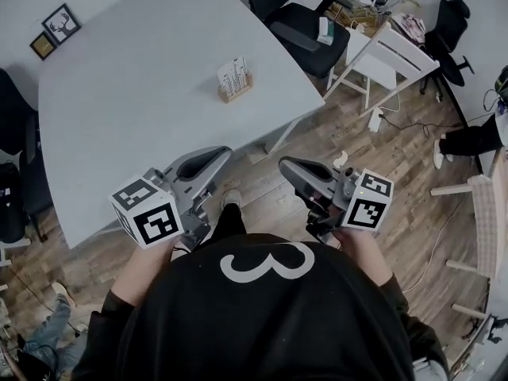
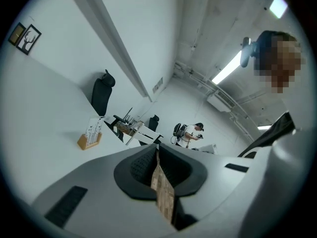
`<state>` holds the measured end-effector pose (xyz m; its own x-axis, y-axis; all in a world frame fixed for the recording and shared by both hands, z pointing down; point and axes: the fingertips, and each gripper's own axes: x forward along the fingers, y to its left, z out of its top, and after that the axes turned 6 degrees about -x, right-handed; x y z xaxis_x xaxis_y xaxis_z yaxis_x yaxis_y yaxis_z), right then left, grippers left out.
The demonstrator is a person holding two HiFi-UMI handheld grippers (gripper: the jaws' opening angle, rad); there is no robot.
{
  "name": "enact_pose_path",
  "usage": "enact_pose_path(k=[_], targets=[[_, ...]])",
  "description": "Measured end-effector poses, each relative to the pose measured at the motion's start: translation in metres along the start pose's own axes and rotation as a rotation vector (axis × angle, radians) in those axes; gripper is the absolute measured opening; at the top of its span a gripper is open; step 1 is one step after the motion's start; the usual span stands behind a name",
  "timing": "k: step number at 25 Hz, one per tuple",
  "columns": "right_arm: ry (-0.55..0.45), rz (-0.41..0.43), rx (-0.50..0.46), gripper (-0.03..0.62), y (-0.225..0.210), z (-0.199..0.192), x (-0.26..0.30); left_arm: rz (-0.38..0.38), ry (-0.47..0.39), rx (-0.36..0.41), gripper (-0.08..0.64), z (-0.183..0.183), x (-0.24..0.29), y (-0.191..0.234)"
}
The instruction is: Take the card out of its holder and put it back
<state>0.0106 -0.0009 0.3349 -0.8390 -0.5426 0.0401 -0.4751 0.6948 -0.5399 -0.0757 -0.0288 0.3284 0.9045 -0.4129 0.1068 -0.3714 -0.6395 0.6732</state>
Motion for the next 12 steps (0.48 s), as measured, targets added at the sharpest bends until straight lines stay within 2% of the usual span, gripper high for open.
enact_pose_path(k=[5,9,12], targets=[[-0.013,0.051,-0.052,0.011,0.049,-0.003,-0.017,-0.050,-0.011,0.035,0.020,-0.022,-0.019,-0.053],[-0.003,0.082,-0.075,0.009,0.082,-0.018,-0.032,-0.056,-0.002,0.084,0.020,-0.049,-0.032,-0.084],[-0.009,0.091,-0.073,0.009,0.097,-0.026,-0.043,-0.058,0.000,0.095,0.020,-0.062,-0.040,-0.100]])
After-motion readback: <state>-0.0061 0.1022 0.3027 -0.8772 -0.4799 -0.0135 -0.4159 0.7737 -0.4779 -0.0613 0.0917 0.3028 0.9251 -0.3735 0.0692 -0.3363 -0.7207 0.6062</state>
